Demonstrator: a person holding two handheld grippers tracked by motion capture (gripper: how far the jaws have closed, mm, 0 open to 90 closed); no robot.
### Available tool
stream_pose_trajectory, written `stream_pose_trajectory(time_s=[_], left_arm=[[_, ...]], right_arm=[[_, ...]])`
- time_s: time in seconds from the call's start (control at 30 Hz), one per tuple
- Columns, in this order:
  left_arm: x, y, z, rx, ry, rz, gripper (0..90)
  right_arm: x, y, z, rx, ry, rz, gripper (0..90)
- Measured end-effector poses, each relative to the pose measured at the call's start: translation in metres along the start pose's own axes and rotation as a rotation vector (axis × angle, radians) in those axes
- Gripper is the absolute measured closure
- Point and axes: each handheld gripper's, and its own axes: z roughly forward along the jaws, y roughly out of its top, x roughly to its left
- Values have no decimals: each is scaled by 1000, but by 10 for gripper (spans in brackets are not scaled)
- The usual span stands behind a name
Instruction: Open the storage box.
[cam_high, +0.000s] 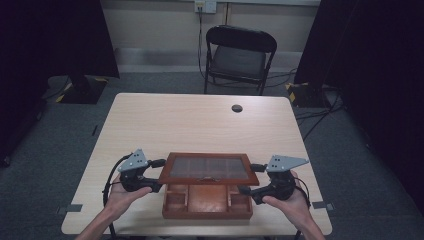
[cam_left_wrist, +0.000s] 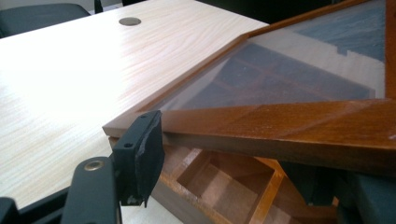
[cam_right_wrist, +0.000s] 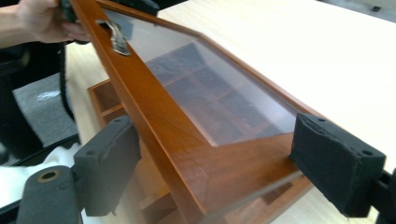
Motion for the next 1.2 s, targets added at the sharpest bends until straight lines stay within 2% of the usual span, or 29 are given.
stream_pose_trajectory(time_s=[0.07,0.17,0.23,0.3,0.47,0.5,0.53,0.57,0.6,0.67,0.97,1.1,1.2], left_arm=[[2,1,0,-4,-1,-4,327],[4,2,0,-21,-17,-43,327],[7,3,-1,-39,-19,-45,334],[8,5,0,-46,-24,-49,336],[10,9,1,-44,-26,-50,332],[11,11,2,-50,-22,-45,334],[11,11,2,-50,-22,-45,341],[12,12,1,-55,-18,-41,347],[14,13,1,-70,-25,-68,347],[15,15,2,-79,-27,-79,352],[18,23,6,-81,-20,-58,350],[19,25,11,-99,-7,-75,357],[21,27,13,-94,0,-72,358]], right_arm=[[-2,0,0,-2,-15,-1,154],[-6,1,0,2,-46,15,160],[-8,1,1,-4,-51,33,162],[-9,2,2,-3,-67,29,164],[-13,4,3,-17,-69,40,188],[-16,7,3,-24,-72,45,241],[-18,8,2,-36,-64,50,248],[-20,10,2,-47,-63,54,247],[-22,12,2,-53,-60,56,249],[-24,16,3,-60,-57,56,261],[-29,24,8,-86,-66,61,277],[-31,29,10,-91,-71,65,278],[-33,32,12,-98,-73,70,277]])
